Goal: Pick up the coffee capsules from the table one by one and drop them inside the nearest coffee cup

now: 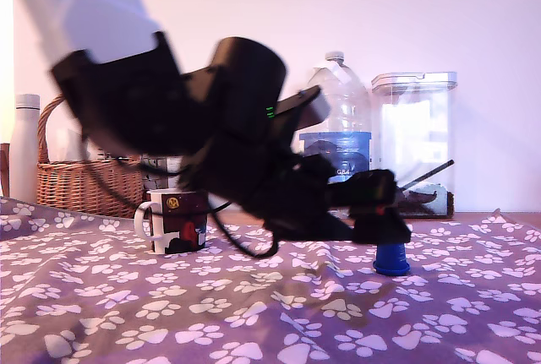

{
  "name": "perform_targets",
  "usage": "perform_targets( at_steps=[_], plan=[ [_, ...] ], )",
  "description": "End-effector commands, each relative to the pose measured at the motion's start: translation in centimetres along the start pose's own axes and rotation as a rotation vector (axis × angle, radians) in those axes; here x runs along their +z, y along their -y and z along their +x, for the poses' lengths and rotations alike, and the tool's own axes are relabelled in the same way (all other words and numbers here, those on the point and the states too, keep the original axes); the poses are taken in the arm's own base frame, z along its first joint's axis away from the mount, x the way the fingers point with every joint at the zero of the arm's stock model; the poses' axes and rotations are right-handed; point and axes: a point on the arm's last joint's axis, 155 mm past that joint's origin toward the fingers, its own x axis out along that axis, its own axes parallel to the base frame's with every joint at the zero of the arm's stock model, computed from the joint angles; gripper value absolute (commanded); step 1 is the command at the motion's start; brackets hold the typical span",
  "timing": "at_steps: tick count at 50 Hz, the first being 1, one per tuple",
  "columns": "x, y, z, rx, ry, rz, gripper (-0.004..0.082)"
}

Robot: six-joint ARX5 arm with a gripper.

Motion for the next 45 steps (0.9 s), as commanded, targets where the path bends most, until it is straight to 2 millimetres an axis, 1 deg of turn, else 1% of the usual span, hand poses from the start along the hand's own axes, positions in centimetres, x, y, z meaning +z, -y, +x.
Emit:
perform_targets(
  at_steps=[1, 6, 15, 22, 27, 37, 40, 43, 45],
  plan=[
    [-1.1, 0.0, 0.8, 0.0, -0.034, -0.011, 0.0659],
    [-1.0, -0.3, 1.3, 0.005, -0.06, -0.022, 0.0659],
    [-1.7, -0.5, 2.8, -0.011, -0.126, -0.041, 0.0659],
    [-1.7, -0.8, 3.8, -0.006, -0.154, -0.048, 0.0659],
    [-1.7, -1.2, 4.1, -0.003, -0.176, -0.055, 0.0659],
    [-1.8, -1.1, 4.2, -0.015, -0.191, -0.059, 0.0653],
    [-1.8, -1.1, 4.2, -0.015, -0.19, -0.058, 0.0628],
    [-1.8, -1.1, 4.2, -0.015, -0.188, -0.058, 0.0568],
    [-1.8, -1.3, 4.1, -0.013, -0.189, -0.059, 0.0507]
  ],
)
